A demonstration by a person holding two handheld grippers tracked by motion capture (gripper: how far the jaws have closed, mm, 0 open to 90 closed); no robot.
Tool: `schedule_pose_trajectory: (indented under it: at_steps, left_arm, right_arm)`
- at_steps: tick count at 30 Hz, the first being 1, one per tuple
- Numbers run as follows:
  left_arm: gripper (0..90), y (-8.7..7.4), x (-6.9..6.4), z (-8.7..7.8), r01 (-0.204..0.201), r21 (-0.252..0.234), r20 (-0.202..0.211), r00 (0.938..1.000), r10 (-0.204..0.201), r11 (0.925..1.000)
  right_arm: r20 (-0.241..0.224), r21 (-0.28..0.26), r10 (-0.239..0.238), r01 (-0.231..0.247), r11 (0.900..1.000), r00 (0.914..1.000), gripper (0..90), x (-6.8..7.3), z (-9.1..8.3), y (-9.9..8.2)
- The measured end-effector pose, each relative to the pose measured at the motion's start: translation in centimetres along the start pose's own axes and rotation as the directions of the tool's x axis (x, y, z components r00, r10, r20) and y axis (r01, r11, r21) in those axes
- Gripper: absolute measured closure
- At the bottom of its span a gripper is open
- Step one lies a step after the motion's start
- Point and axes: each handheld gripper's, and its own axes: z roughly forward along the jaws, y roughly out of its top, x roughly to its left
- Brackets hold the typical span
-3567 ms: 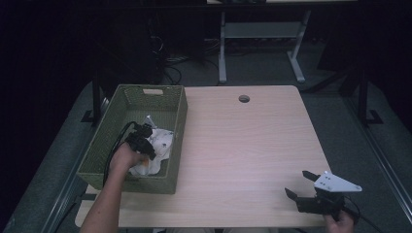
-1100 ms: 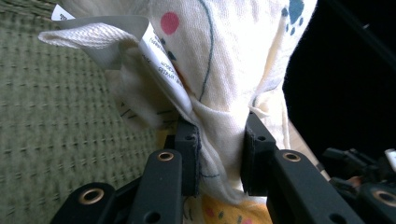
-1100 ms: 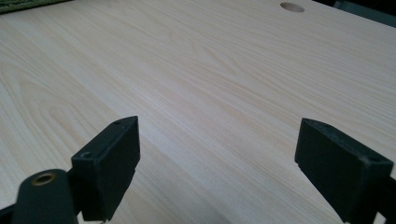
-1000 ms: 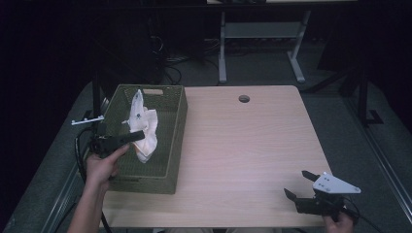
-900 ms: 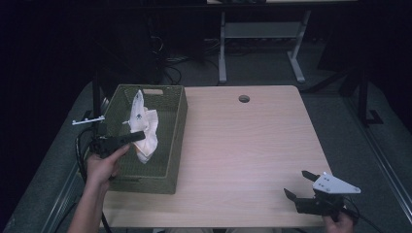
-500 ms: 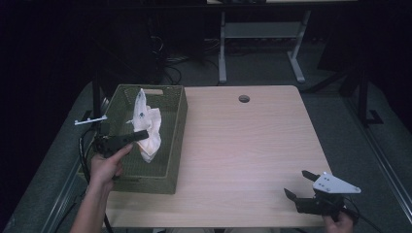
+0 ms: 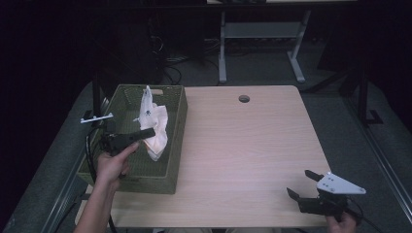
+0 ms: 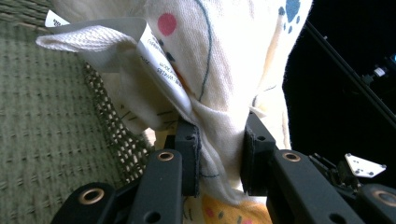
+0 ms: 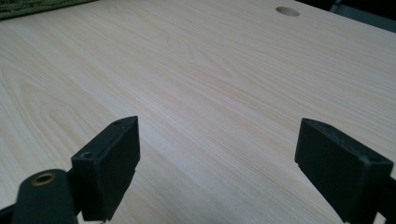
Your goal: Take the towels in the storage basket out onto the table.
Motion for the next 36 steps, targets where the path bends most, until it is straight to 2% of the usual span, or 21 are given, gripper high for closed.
schedule_pose_trajectory:
  at_steps: [5,17,33,36]
  left_arm:
    - [73.1,0.2,-0.8,0.3,-0.002,0.001,0.024,0.9997,0.002,1.0]
    - [73.1,1.0,-2.7,0.4,-0.02,-0.006,0.046,0.9987,0.021,0.9998]
    - [73.1,2.2,-4.8,2.2,-0.051,-0.005,0.092,0.9944,0.051,0.9987]
    - [73.1,2.3,-5.1,3.2,-0.047,0.003,0.104,0.9935,0.046,0.9989]
  right_arm:
    - [-0.004,0.01,0.002,-0.002,1.0,1.0,13.7,-0.4,0.2,-0.1]
    - [-0.014,0.016,-0.006,0.007,0.9998,0.9999,13.7,-0.2,0.4,-0.1]
    - [-0.019,0.013,0.003,-0.003,0.9999,0.9998,13.7,-0.1,0.4,0.0]
    - [-0.021,0.013,0.004,-0.004,0.9999,0.9998,13.7,-0.1,0.5,0.0]
